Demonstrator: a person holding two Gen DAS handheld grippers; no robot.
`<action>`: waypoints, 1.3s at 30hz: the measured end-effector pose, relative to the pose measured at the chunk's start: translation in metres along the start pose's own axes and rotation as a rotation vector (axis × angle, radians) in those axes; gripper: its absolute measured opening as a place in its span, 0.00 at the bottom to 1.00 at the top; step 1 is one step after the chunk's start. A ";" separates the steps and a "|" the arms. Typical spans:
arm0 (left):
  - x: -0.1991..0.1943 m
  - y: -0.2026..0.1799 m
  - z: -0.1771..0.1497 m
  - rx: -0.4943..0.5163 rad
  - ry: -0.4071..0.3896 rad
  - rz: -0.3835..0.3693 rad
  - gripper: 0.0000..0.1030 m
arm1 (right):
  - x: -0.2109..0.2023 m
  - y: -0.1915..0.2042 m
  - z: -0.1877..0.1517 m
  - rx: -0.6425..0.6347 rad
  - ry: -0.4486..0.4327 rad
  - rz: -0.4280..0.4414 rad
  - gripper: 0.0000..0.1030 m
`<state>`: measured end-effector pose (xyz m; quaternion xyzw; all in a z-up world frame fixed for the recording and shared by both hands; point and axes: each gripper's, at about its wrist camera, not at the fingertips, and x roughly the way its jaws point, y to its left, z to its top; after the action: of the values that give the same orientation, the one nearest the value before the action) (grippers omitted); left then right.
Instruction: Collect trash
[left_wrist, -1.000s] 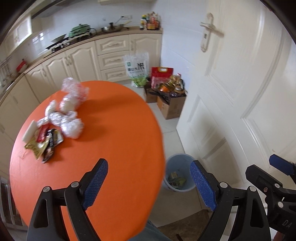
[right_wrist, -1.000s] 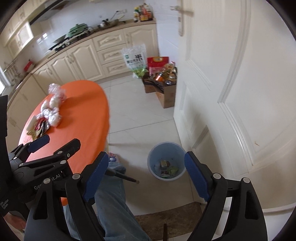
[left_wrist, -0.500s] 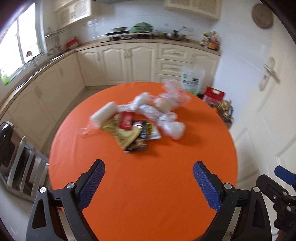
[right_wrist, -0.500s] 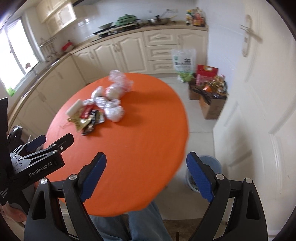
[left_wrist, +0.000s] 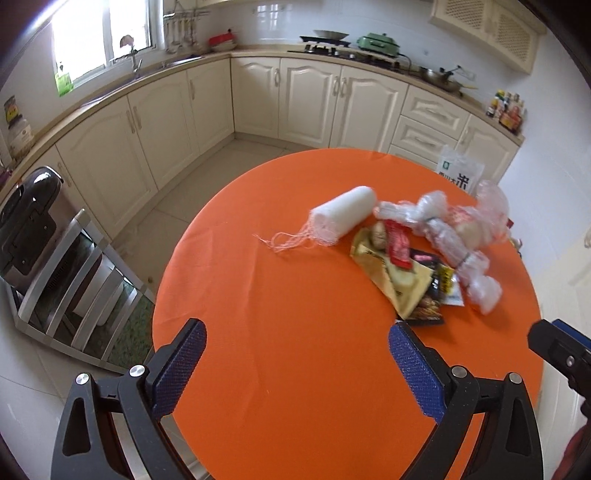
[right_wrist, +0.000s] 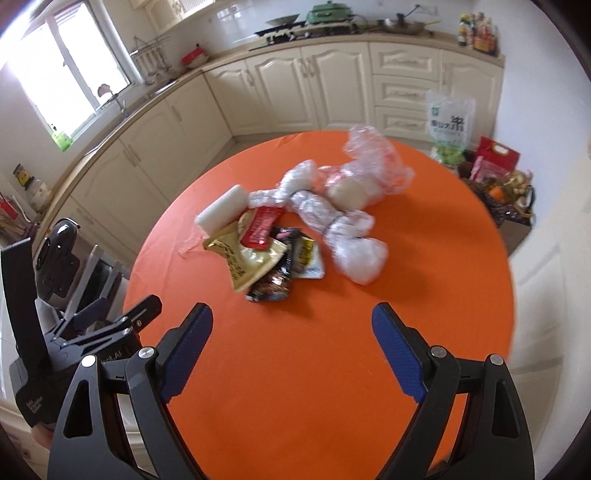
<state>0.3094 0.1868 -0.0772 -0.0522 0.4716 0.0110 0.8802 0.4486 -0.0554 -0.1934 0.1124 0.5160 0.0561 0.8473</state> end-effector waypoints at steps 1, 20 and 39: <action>0.006 0.006 0.005 -0.012 0.005 0.002 0.94 | 0.009 0.003 0.004 -0.003 0.014 0.010 0.83; 0.098 0.041 0.039 -0.077 0.100 -0.028 0.94 | 0.134 0.009 0.039 -0.011 0.255 0.042 0.19; 0.113 -0.016 0.049 -0.064 0.132 -0.099 0.93 | 0.043 -0.044 0.034 0.052 0.057 0.052 0.02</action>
<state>0.4137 0.1725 -0.1431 -0.1042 0.5247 -0.0211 0.8446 0.4979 -0.0936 -0.2258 0.1463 0.5382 0.0679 0.8272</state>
